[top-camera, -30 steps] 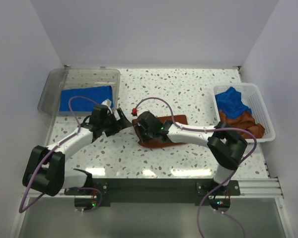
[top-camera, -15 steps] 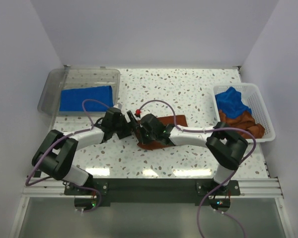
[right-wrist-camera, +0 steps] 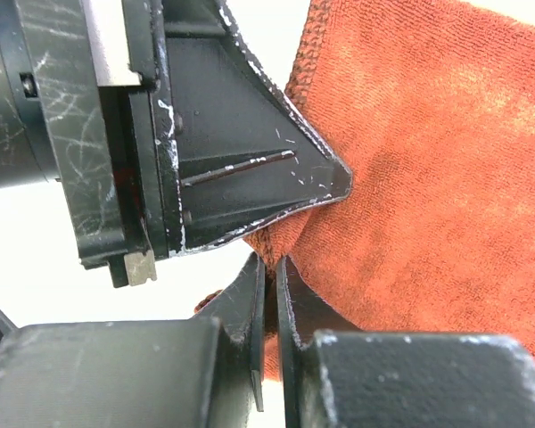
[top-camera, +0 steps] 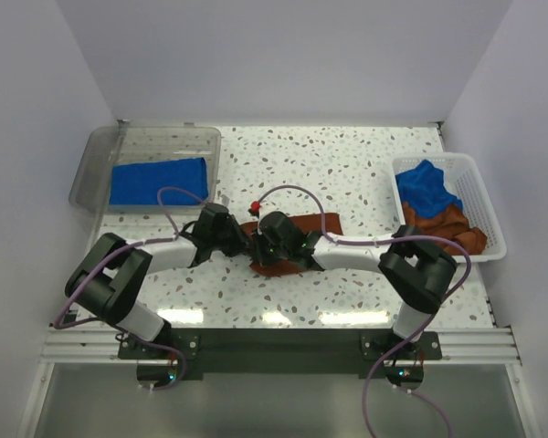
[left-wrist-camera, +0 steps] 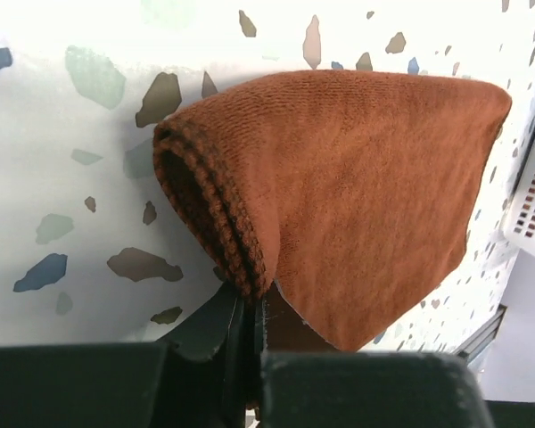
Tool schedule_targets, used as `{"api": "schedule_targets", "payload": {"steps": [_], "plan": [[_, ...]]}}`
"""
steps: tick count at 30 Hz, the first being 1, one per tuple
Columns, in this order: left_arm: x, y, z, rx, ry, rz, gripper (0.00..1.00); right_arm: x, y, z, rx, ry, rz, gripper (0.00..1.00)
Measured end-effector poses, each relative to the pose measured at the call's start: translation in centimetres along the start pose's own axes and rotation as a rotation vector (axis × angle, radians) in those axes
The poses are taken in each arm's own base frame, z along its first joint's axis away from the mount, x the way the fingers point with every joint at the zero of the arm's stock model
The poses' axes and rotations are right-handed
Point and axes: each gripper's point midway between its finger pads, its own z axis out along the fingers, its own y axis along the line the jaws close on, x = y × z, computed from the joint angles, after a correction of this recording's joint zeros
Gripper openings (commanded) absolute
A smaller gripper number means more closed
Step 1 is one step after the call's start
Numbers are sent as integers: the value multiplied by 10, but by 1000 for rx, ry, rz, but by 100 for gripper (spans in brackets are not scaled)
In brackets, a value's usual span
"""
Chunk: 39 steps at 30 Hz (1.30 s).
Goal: Fold and stack the towels
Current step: Neatly place the folded towel into the bin
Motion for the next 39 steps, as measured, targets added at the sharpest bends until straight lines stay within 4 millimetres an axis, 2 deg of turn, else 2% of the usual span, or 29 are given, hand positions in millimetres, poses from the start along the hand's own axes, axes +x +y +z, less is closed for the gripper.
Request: {"api": "schedule_targets", "payload": {"steps": [3, 4, 6, 7, 9, 10, 13, 18, 20, 23, 28, 32, 39], "plan": [[-1, -1, 0, -12, 5, 40, 0, 1, 0, 0, -3, 0, 3, 27], [-4, -2, -1, -18, 3, 61, 0, 1, 0, -1, -4, -2, 6, 42], [-11, -6, -1, -32, -10, 102, 0, -1, 1, -5, -7, -9, 5, 55], [-18, -10, -2, -39, -23, 128, 0, -2, 1, -8, -8, -12, 4, 67], [-32, -19, -4, -54, -48, 181, 0, -8, 2, -15, -7, -25, -1, 77], [-40, -24, -6, -64, -60, 208, 0, -12, 2, -20, -6, -34, -4, 85], [-71, -48, -16, -83, -112, 294, 0, -23, 1, -39, -5, -63, -18, 96], [-136, -87, -38, -107, -219, 398, 0, -34, -9, -78, 30, -97, -51, 99], [-164, -92, -49, -130, -256, 419, 0, -33, -14, -92, 48, -98, -65, 99], [-202, -86, -67, -191, -292, 427, 0, -24, -23, -109, 73, -79, -81, 99], [-256, -65, -95, -337, -322, 486, 0, -2, -41, -121, 132, -14, -106, 99], [-283, -38, -108, -443, -307, 532, 0, 10, -53, -124, 178, 34, -121, 99], [-314, 37, -126, -637, -211, 562, 0, 27, -70, -118, 245, 123, -159, 99]]}}
